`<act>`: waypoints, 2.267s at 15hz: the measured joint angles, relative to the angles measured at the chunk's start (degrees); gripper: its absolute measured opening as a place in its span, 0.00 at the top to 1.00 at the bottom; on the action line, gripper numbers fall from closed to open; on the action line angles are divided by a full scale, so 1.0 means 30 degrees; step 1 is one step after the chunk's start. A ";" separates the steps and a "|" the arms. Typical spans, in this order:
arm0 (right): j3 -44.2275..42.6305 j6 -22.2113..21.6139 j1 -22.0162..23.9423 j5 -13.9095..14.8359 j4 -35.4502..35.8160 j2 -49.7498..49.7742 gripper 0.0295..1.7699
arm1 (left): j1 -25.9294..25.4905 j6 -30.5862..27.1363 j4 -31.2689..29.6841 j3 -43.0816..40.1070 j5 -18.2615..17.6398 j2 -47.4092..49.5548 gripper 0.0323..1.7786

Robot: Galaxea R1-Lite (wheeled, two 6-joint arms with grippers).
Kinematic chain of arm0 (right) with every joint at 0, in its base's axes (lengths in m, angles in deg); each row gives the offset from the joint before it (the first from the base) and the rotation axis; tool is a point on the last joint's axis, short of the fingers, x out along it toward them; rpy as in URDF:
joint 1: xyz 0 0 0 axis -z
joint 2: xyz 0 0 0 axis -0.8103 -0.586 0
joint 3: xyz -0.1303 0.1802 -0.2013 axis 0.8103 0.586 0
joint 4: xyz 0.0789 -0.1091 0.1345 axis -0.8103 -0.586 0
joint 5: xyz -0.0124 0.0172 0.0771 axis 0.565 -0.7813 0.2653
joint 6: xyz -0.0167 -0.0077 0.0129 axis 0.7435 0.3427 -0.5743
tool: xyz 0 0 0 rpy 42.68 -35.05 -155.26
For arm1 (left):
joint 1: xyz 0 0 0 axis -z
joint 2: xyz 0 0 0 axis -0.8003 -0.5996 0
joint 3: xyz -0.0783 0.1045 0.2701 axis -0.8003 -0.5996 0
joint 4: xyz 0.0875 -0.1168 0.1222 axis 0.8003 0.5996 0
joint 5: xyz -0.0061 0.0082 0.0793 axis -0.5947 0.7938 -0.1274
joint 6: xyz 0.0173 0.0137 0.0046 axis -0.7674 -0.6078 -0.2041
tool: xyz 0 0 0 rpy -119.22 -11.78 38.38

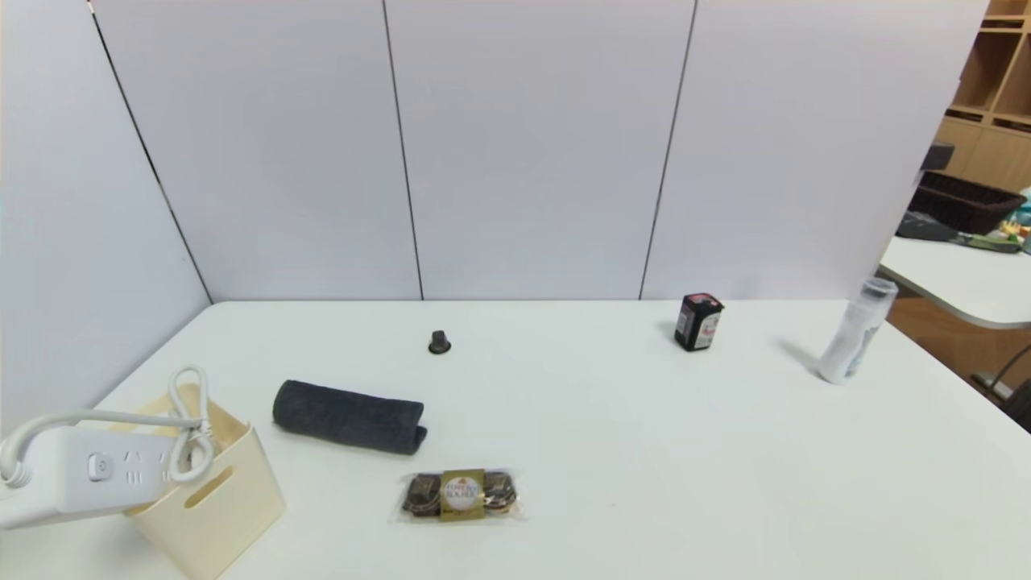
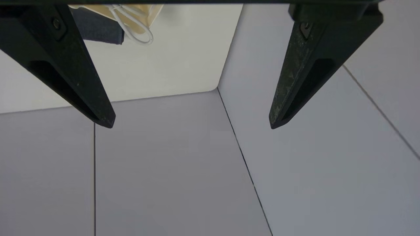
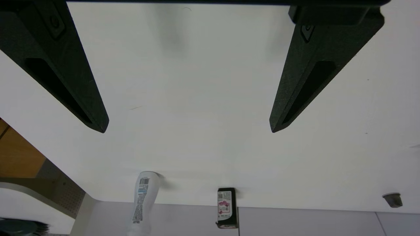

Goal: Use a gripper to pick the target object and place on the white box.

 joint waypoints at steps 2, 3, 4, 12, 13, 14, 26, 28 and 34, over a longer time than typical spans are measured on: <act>0.0000 0.0000 0.0000 -0.0012 -0.0008 0.0000 0.04 | -0.0110 0.0024 -0.0833 -0.1516 0.0008 0.1552 0.05; 0.0000 0.0000 0.0000 0.0000 -0.0008 0.0000 0.04 | -0.0102 -0.0065 -0.1211 -0.2251 0.0008 0.2345 0.05; 0.0000 -0.0008 0.0000 0.0000 -0.0008 0.0000 0.04 | 0.0020 -0.0219 -0.1532 -0.2946 0.0008 0.3206 0.05; 0.0000 -0.0008 0.0000 -0.0008 0.0000 0.0000 0.04 | 0.1601 -0.0508 -0.2597 -0.5815 -0.0045 0.7481 0.05; 0.0000 -0.0008 0.0000 -0.0012 -0.0008 0.0000 0.04 | 0.1837 -0.0532 -0.2682 -0.6217 -0.0045 0.7839 0.05; 0.0000 -0.0008 0.0000 -0.0008 -0.0008 0.0000 0.04 | 0.2024 -0.0561 -0.2682 -0.6632 -0.0045 0.8139 0.05; 0.0000 0.0000 0.0000 -0.0008 -0.0008 0.0000 0.04 | 0.3011 -0.0398 -0.2633 -1.1016 -0.0061 1.0289 0.05; 0.0000 0.0000 0.0000 -0.0008 -0.0008 0.0000 0.04 | 0.2893 -0.0398 -0.2653 -1.1951 -0.0089 1.0711 0.05; 0.0000 0.0000 0.0000 -0.0008 0.0000 0.0000 0.04 | 0.2735 -0.0293 -0.2653 -1.4027 -0.0098 1.2292 0.05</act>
